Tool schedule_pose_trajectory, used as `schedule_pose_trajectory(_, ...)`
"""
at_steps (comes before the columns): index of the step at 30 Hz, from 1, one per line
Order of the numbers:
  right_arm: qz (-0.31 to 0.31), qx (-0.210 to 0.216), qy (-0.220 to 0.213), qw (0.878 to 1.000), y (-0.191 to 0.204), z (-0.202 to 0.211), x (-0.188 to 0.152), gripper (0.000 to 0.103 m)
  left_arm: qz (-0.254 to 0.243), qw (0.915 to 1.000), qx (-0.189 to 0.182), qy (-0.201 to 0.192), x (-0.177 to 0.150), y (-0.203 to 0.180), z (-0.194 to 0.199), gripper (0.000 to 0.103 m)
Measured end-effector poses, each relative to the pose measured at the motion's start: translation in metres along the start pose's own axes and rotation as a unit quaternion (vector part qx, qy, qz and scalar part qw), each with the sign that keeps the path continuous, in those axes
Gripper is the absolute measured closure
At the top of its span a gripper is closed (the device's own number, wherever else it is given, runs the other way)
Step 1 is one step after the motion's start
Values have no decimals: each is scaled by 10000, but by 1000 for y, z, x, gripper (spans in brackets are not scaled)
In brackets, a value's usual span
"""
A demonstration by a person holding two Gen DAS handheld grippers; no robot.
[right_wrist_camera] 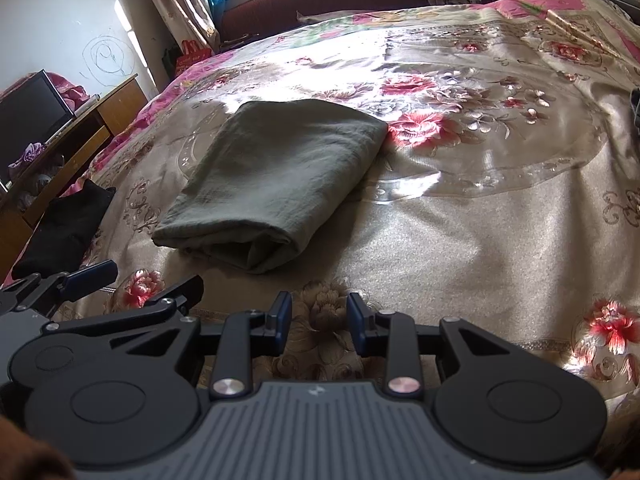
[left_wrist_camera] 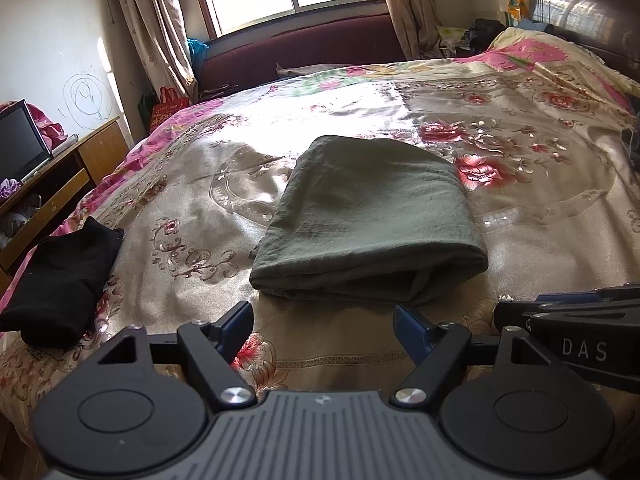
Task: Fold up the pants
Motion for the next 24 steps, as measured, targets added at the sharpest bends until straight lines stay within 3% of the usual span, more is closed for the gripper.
schedule_pose_trajectory(24, 16, 58, 8, 10000, 0, 1, -3, 71, 70, 10000, -48, 18, -4, 0, 1, 13)
Point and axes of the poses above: each gripper's, at about its wrist camera, not at the fingertips, and z roughly against the way its jaws point, y to its left, x to its top, the point moved 2 cm from there along -z, roughly the way its jaws point, and after that the axes turned 9 degrees about y, right-handed, at the moved point
